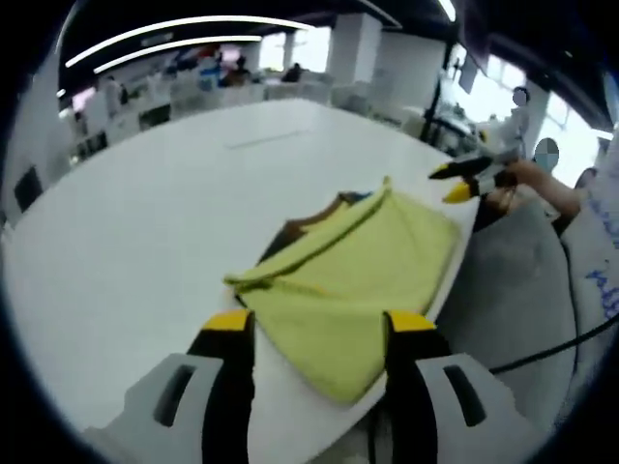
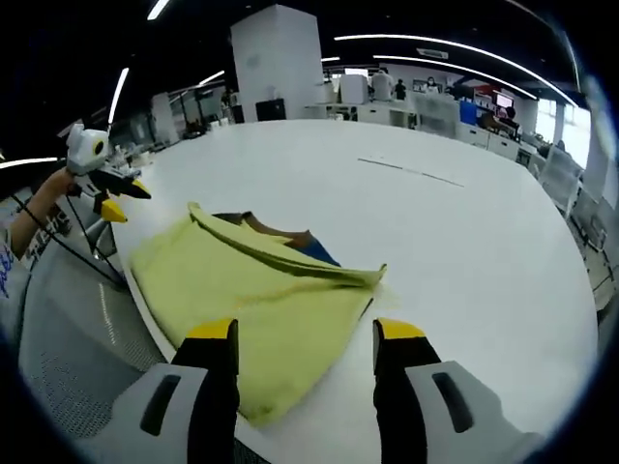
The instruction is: Fold the garment on the visible template until the final outline fits inside the template.
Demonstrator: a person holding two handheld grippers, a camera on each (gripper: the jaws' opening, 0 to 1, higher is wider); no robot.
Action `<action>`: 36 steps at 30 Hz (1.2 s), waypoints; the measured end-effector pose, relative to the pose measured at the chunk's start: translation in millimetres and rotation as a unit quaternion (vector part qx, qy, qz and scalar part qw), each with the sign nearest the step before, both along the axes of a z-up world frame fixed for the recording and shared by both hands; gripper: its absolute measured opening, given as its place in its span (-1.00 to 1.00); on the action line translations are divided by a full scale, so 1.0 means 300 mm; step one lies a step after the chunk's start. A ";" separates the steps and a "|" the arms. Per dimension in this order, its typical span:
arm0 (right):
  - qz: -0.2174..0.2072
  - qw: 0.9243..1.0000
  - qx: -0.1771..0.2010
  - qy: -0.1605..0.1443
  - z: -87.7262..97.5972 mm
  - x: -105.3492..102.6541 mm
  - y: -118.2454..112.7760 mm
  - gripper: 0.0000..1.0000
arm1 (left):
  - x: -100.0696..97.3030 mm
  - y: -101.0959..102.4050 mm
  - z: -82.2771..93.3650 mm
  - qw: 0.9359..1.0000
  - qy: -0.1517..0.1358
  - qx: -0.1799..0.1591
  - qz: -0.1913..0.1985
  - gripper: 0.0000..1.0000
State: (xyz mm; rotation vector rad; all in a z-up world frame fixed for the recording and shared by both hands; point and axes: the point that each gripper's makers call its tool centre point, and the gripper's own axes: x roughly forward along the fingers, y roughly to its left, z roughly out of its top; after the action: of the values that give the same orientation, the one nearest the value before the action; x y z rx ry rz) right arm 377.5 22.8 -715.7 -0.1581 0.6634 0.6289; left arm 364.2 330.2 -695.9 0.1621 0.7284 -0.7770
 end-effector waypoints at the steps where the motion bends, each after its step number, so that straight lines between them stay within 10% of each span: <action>1: -0.001 1.000 -0.001 0.004 -0.003 -0.011 -0.006 0.09 | -0.008 0.004 -0.006 1.000 0.003 0.001 0.001 -0.04; 15: 0.008 0.996 -0.010 0.087 -0.101 -0.184 -0.051 -0.70 | -0.109 0.042 -0.092 0.997 0.066 -0.015 0.022 -0.45; 36: 0.012 0.989 0.004 0.146 -0.182 -0.248 -0.011 -0.76 | -0.183 0.065 -0.202 0.989 0.143 -0.019 0.046 -0.74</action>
State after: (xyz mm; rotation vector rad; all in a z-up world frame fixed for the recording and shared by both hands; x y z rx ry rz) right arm 303.1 19.5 -770.3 -0.0663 0.9425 0.6834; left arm 309.2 349.7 -756.6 -0.0189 0.9842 -0.7326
